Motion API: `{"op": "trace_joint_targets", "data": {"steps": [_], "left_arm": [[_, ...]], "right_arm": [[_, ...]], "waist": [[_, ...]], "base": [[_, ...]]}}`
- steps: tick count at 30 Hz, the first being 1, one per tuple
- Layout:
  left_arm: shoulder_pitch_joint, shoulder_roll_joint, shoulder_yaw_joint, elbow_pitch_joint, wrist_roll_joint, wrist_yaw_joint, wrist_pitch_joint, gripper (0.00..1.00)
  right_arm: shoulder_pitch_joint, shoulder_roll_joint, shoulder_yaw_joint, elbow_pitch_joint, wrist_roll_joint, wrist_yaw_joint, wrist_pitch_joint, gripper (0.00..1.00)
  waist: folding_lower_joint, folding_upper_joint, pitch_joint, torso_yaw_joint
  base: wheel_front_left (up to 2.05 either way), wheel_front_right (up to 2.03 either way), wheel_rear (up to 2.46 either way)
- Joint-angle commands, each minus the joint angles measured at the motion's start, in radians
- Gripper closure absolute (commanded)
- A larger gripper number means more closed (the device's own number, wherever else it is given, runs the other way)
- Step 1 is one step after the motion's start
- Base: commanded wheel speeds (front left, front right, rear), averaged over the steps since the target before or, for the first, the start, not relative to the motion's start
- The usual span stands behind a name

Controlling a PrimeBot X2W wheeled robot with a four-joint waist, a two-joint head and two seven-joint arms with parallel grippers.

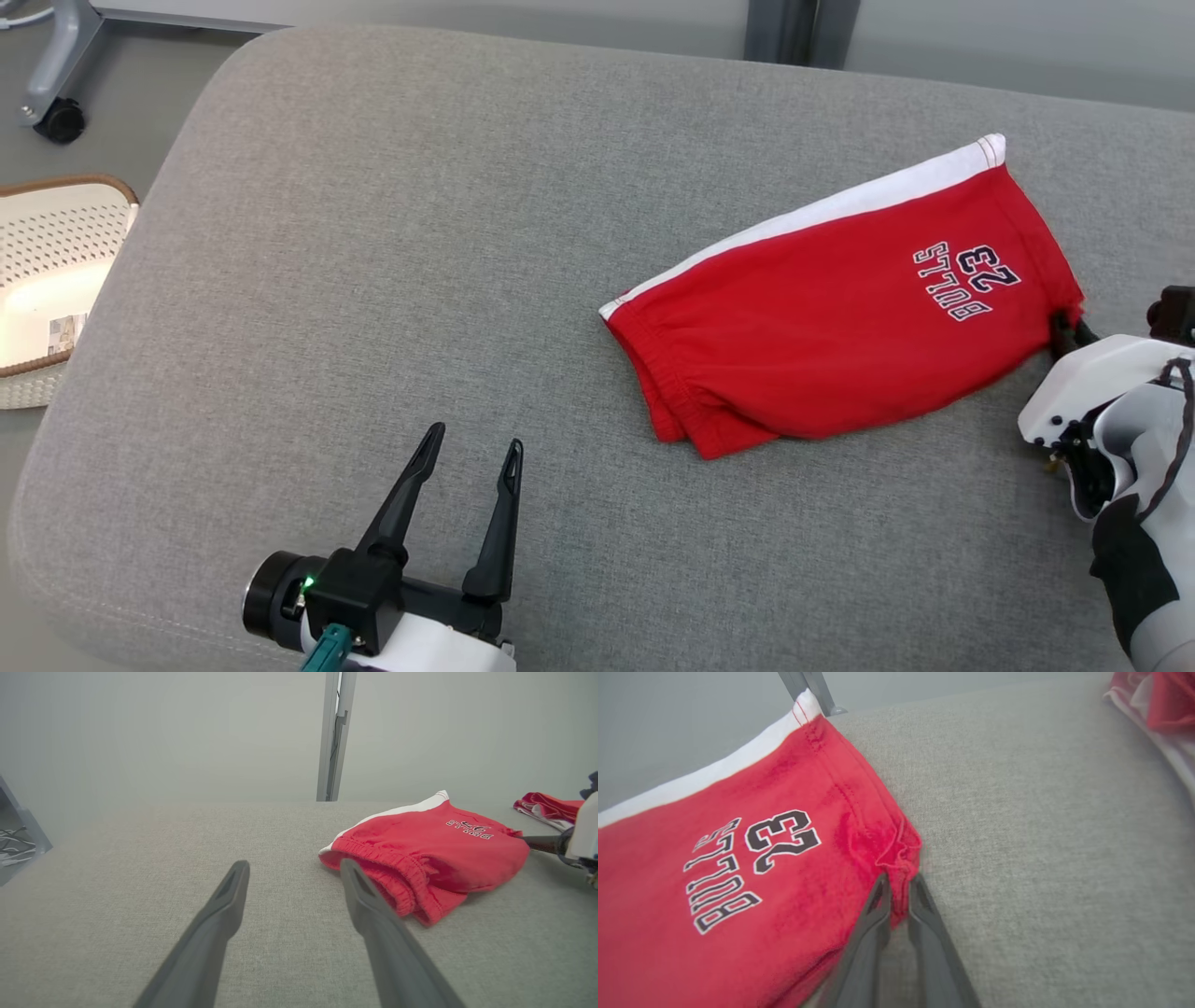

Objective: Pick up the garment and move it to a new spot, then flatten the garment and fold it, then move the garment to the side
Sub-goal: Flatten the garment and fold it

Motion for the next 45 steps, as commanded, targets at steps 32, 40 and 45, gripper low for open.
{"op": "trace_joint_targets", "data": {"steps": [32,40,45], "left_arm": [[0.053,-0.006,0.052,-0.010,0.032,-0.003,-0.004,0.00],[0.052,-0.012,0.052,0.002,0.038,-0.010,-0.004,0.00],[0.043,-0.015,0.055,0.010,0.036,-0.017,-0.004,0.00]], "right_arm": [[0.357,0.043,0.031,-0.270,0.257,0.000,-0.141,1.00],[0.428,0.055,0.014,-0.355,0.267,0.000,-0.141,1.00],[0.431,0.058,0.019,-0.410,0.248,0.000,-0.141,1.00]], "waist": [[0.0000,0.0000,-0.105,-0.174],[0.0000,0.0000,-0.116,-0.195],[0.0000,0.0000,-0.125,-0.179]], "base": [[0.00,0.00,0.00],[0.00,0.00,0.00],[0.00,0.00,0.00]]}}
